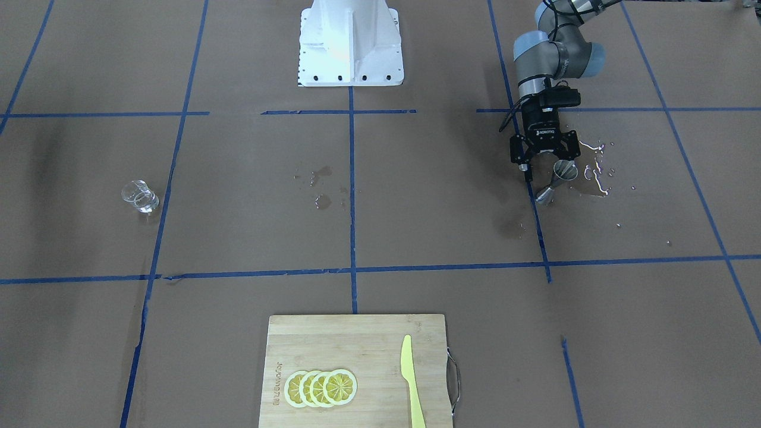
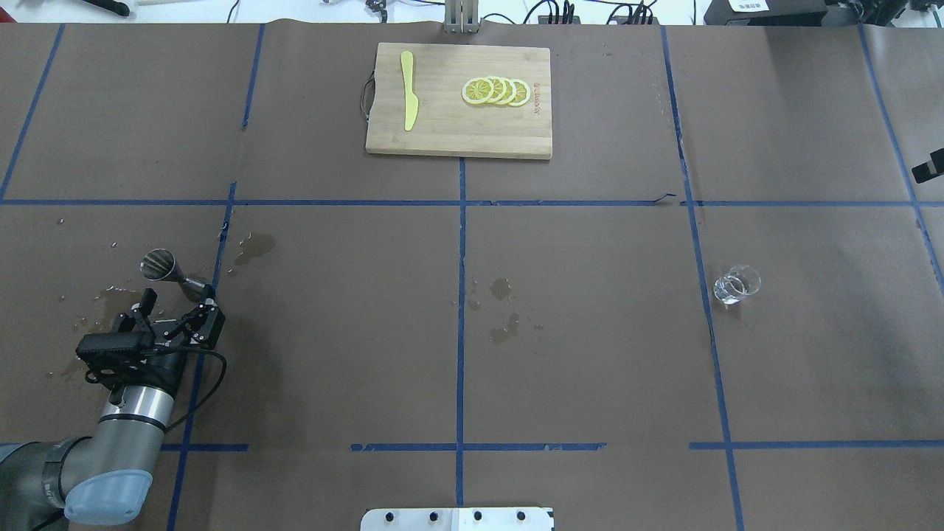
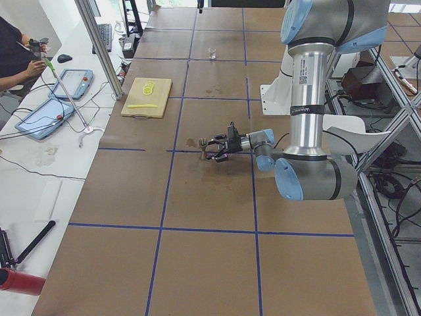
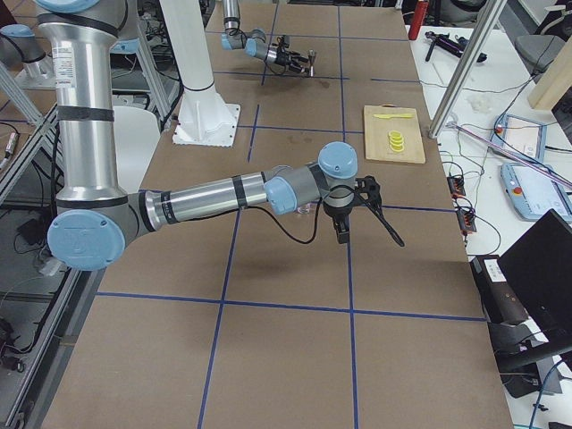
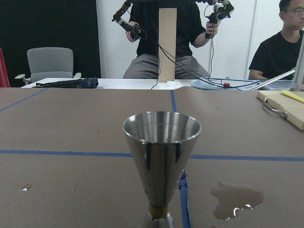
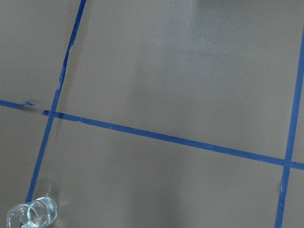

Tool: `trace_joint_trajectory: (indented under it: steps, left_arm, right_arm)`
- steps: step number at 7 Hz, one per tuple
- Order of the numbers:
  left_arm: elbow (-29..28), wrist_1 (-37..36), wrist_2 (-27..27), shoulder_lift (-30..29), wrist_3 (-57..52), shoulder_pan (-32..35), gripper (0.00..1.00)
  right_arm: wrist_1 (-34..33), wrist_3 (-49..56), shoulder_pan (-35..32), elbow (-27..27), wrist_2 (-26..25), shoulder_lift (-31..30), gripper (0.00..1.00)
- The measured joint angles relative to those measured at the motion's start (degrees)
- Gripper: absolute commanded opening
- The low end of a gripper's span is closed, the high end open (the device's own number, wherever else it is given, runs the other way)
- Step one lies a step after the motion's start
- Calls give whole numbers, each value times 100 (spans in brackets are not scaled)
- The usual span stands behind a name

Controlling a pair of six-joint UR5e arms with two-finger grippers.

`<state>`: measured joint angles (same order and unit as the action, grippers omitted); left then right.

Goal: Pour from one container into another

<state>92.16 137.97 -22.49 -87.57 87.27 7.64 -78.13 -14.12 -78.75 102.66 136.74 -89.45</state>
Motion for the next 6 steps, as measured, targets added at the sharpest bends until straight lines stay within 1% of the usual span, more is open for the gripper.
trace_joint_trajectory:
  steps: [2, 4, 5, 6]
  left_arm:
    - [-133, 4, 35, -24, -5, 128, 88]
    - [-152, 10, 34, -107, -8, 213, 73]
    - [-154, 10, 34, -137, -8, 224, 68]
    - [-158, 10, 31, -154, -8, 227, 60]
  right_arm:
    - [55, -9, 0, -21, -6, -10, 100]
    - [60, -12, 0, -32, -13, -11, 100]
    - [61, -12, 3, -37, -15, -10, 100]
    - [61, -12, 6, -41, -16, -6, 100]
